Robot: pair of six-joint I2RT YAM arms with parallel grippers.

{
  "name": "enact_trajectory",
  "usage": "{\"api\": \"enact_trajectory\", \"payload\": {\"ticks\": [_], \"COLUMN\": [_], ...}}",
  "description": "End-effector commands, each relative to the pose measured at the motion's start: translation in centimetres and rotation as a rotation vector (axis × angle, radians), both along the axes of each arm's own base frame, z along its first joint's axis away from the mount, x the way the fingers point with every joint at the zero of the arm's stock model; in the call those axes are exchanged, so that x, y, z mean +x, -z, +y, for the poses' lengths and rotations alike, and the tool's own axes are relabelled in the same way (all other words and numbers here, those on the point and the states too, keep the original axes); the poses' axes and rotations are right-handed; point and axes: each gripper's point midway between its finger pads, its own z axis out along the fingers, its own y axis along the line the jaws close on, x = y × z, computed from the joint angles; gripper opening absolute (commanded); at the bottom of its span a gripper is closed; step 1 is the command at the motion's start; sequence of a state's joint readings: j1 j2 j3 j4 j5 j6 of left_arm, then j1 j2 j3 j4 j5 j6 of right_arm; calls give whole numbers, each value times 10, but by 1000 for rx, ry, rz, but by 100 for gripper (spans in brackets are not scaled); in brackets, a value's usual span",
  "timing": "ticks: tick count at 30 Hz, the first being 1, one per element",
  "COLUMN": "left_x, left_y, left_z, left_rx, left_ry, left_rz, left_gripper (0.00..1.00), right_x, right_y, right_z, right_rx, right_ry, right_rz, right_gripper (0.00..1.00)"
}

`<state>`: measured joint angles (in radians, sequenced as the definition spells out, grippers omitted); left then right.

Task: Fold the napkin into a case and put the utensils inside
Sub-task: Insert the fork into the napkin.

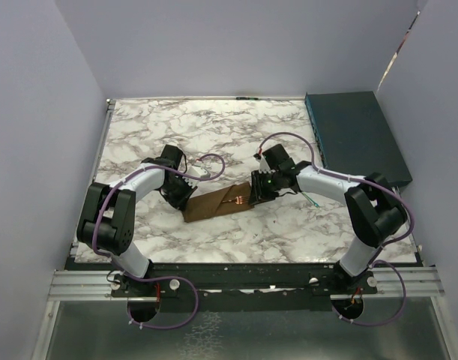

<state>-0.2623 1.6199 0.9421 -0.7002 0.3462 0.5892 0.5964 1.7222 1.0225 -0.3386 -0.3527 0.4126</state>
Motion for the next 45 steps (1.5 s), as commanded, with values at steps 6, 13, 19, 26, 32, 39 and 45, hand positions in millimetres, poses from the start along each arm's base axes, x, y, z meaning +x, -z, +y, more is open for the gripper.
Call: {"api": "enact_trajectory", "payload": {"ticks": [6,13,19,26,32,39,45], "left_x": [2,4,4,5,6,5,5], "left_y": [1,0,1,1,0,1,1], "left_z": [0,-1,-1,-3,-2,-2,-1], "left_rx": [6,1,4,-3,3,1,8], "left_ry": [18,18,20,16,17,17,18], "left_rz": [-10,-13,-12,-7,-9,-3,-2], "left_gripper": [0,0,0,0,0,0,0], "right_x": [8,8,12,10,9,2,-4], "right_y": [-14,-20,-31,-24,-23,-12,-12], "right_z": [13,19,9,9,11,13,-6], "right_rx": [81,108,46,43,62,72,10], "right_ry": [16,-8,-13,-17,-5,-9,29], "right_rz": [-46,-46,-85,-62,-54,-11,-36], "right_gripper": [16,5,6,26,23,26,32]}}
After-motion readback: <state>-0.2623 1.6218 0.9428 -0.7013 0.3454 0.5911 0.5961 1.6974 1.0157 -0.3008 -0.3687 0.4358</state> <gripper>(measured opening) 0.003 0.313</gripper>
